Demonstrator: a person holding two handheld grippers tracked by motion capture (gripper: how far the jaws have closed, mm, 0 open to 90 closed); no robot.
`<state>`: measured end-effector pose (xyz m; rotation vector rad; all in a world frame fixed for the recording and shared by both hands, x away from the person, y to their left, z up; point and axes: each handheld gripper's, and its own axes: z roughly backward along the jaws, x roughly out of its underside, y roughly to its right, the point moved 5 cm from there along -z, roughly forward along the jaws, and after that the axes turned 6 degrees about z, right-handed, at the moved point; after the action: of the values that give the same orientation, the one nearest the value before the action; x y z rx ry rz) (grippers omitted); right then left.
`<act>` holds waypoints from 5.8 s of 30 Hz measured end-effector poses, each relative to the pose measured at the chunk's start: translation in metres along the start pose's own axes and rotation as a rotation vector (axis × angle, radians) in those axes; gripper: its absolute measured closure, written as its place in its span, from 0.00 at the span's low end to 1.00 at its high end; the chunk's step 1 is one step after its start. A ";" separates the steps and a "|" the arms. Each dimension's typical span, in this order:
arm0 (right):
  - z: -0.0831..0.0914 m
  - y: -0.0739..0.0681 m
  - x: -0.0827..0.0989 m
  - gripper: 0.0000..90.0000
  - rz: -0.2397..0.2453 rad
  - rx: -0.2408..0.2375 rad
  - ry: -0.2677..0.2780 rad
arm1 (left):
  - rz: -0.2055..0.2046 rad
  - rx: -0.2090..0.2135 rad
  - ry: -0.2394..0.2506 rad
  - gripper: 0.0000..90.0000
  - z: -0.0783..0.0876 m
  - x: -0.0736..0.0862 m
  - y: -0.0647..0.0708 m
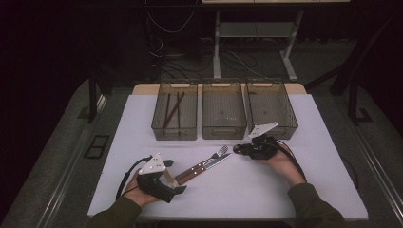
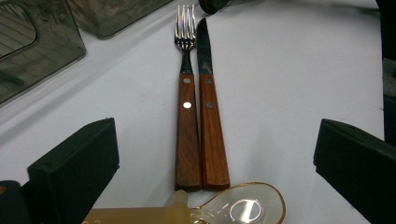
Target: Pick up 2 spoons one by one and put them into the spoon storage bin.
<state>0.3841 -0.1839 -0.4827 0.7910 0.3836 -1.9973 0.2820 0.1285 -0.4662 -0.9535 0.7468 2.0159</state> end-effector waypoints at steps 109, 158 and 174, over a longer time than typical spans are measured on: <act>0.014 0.080 -0.169 0.98 -0.139 0.199 0.315 | -0.001 0.054 0.041 0.00 0.000 -0.004 0.005; 0.005 0.062 -0.127 0.35 -0.197 0.090 0.218 | -0.015 0.054 0.028 0.00 -0.001 -0.004 0.006; 0.047 0.032 -0.085 0.17 -0.188 0.141 0.266 | -0.002 0.045 0.021 0.00 -0.001 -0.002 0.004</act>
<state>0.4245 -0.1718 -0.3898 1.1525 0.4902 -2.1155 0.2796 0.1249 -0.4639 -0.9502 0.7988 1.9822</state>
